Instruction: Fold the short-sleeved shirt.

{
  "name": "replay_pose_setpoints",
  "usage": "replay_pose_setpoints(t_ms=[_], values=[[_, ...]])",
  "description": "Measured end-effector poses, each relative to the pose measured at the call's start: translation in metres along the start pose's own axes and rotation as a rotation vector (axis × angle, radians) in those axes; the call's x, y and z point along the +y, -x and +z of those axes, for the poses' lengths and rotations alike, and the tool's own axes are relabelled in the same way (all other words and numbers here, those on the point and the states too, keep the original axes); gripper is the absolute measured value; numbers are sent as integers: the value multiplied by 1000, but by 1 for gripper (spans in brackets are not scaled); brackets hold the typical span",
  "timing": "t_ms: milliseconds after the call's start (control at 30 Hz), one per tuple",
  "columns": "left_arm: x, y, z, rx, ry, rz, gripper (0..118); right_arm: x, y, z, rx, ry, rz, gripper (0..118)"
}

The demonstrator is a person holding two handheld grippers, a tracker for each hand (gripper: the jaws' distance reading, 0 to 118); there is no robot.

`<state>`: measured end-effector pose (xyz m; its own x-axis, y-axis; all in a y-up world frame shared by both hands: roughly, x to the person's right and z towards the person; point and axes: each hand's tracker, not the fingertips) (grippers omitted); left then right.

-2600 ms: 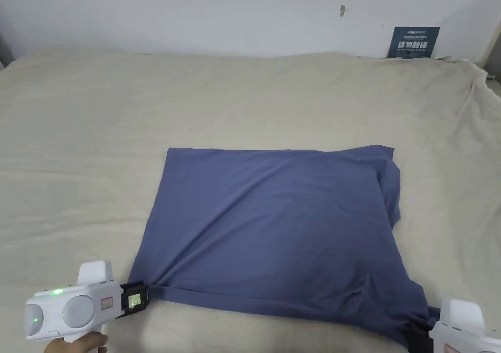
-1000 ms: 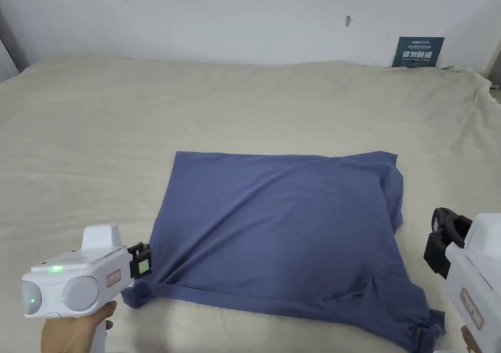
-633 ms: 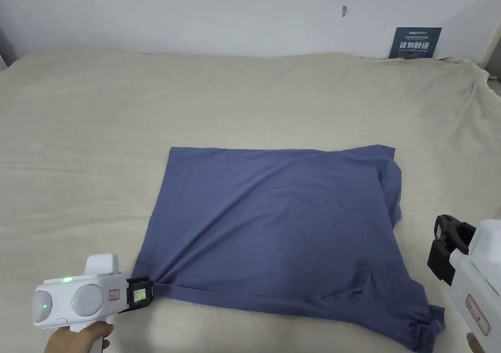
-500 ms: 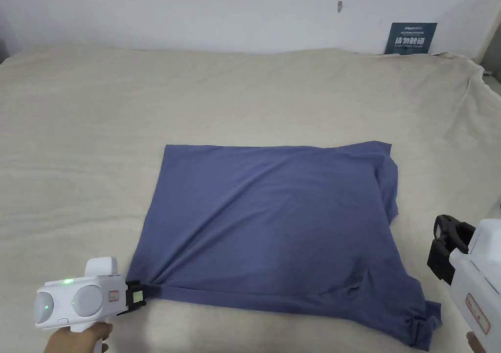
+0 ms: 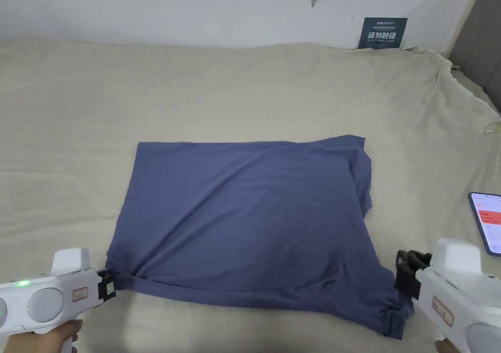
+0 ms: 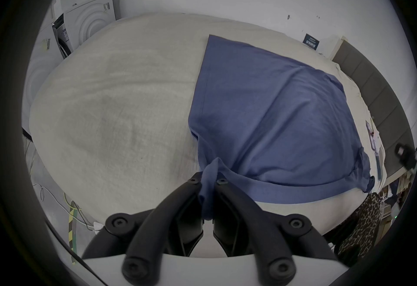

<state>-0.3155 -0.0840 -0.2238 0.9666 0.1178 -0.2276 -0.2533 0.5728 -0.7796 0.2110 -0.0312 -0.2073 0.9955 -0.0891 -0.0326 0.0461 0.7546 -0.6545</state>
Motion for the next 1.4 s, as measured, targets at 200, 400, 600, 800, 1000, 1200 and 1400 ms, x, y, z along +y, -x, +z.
replay_pose_setpoints(t_ms=[200,400,600,800,1000,1200,1400], values=[[2,-1,4,-10,-5,-1,3,-41,-14,-41,-4,174,-62,89],[-1,2,0,-11,9,3,3,-64,-12,-55,-37,268,-45,85],[-3,2,-2,-9,14,5,3,-74,-6,-58,-18,299,-46,64],[-4,2,-4,-6,19,12,3,-67,2,-54,12,273,5,8],[-2,7,-2,-14,9,29,3,-51,-1,-33,43,234,11,6],[16,6,8,-26,-42,24,3,-3,-4,-25,77,129,4,6],[50,2,3,-29,-87,19,3,48,1,-51,81,57,35,6]])
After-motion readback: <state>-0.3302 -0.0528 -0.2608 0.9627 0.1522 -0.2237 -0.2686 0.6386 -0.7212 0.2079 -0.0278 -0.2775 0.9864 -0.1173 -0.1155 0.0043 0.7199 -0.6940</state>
